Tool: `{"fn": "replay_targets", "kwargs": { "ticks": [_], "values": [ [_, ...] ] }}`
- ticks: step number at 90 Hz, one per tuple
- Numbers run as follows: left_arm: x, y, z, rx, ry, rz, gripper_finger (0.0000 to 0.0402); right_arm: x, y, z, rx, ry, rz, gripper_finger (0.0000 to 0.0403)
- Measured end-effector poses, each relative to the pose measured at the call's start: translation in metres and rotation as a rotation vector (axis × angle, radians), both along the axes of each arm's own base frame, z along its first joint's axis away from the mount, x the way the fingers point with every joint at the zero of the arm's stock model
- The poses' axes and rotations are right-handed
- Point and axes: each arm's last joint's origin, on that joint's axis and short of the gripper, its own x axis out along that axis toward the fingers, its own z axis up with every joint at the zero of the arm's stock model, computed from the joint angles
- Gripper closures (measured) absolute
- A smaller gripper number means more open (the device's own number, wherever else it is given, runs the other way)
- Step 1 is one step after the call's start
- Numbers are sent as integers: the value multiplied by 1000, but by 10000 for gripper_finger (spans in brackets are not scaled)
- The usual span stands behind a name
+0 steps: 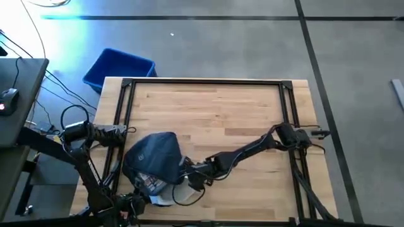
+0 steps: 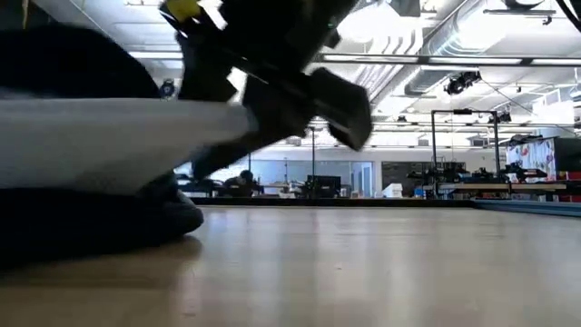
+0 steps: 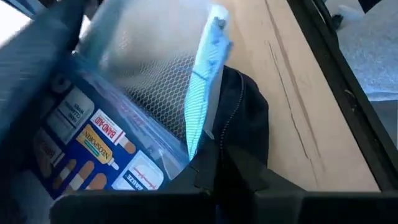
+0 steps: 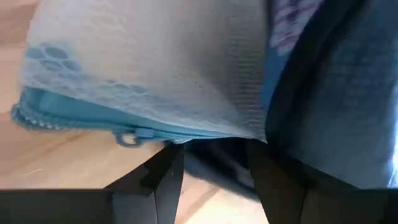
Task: Unpack backpack
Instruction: Adjust the white zip bag in the bag
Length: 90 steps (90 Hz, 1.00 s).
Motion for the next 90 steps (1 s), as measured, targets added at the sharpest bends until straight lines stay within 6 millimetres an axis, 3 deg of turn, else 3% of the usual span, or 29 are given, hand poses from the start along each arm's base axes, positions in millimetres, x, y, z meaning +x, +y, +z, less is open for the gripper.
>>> {"fn": "replay_targets", "kwargs": {
  "ticks": [31,53,65,78,90],
  "values": [
    [-2,4,-1,-4,24,41,402,17,-31,0,89,-27,87,240],
    [-2,7,-1,15,14,58,402,27,-33,-42,35,0,140,248],
    [-1,8,-1,41,-16,63,402,23,-34,-50,12,64,92,293],
    [3,13,1,99,-94,82,402,12,-29,-43,83,147,-79,384],
    [13,22,1,175,-166,114,402,-2,-16,-31,96,261,-224,397]
  ]
}}
